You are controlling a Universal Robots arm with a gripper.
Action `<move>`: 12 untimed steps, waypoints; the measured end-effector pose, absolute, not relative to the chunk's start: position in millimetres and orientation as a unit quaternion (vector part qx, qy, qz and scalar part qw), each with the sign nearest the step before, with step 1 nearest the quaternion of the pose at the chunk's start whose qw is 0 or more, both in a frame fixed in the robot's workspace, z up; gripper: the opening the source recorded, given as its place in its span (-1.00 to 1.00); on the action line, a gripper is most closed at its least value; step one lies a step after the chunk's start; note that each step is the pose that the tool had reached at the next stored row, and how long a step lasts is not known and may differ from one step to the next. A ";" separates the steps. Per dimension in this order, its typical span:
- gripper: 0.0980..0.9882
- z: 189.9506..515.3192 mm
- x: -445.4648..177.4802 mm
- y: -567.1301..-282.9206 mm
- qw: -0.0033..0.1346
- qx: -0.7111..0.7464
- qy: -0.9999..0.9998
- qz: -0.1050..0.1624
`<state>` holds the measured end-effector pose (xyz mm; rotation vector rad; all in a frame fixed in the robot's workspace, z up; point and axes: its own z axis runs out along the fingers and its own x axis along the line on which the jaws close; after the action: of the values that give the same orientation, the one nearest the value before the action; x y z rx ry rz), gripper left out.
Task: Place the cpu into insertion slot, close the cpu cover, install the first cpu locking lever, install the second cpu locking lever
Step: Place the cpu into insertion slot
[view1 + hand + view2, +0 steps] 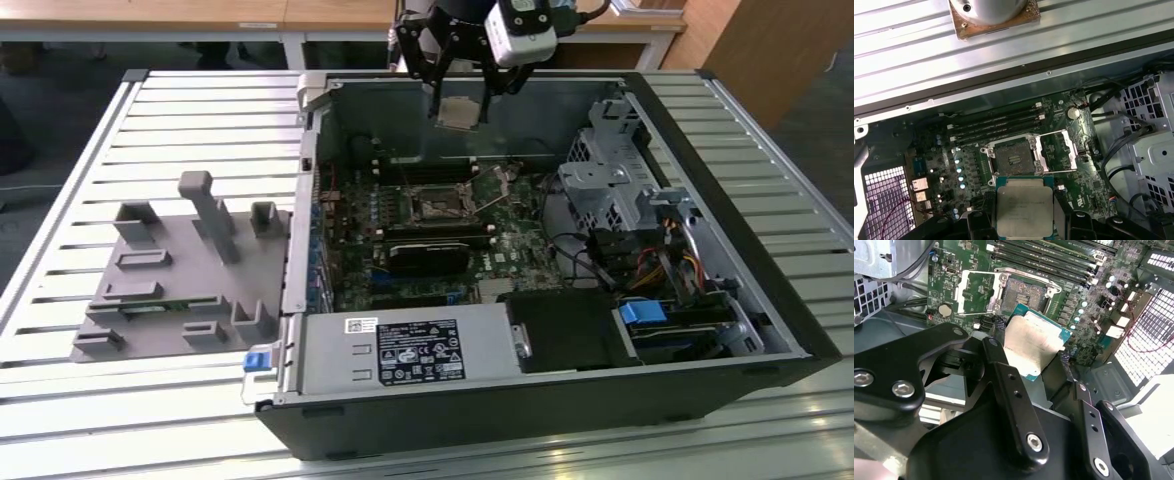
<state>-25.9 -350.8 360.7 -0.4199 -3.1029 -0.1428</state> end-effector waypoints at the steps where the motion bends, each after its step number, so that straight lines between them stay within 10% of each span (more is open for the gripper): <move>1: 0.00 360.6 -25.9 -350.8 0.003 -0.136 -0.990 -0.046; 12: 0.00 360.6 -25.9 -350.8 0.003 -0.152 -0.987 -0.046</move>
<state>-25.9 -350.8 360.6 -0.4770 -3.0963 -0.1432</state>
